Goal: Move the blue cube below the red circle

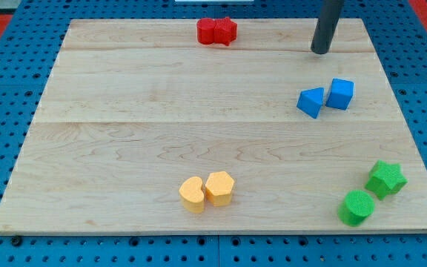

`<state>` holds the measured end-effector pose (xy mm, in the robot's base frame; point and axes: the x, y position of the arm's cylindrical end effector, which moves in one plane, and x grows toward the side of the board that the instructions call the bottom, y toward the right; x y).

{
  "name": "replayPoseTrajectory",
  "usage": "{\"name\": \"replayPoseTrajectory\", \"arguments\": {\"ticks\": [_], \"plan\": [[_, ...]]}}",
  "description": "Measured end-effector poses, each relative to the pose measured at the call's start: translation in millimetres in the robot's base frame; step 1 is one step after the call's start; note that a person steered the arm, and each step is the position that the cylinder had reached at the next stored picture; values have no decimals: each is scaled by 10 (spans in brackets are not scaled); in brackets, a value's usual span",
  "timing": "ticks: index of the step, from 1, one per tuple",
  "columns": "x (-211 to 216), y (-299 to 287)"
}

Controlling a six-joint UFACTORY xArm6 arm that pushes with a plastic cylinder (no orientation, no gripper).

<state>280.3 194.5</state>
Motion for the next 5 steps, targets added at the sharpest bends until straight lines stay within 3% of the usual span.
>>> {"name": "replayPoseTrajectory", "arguments": {"ticks": [4, 5], "plan": [[44, 1416], [181, 1353]]}}
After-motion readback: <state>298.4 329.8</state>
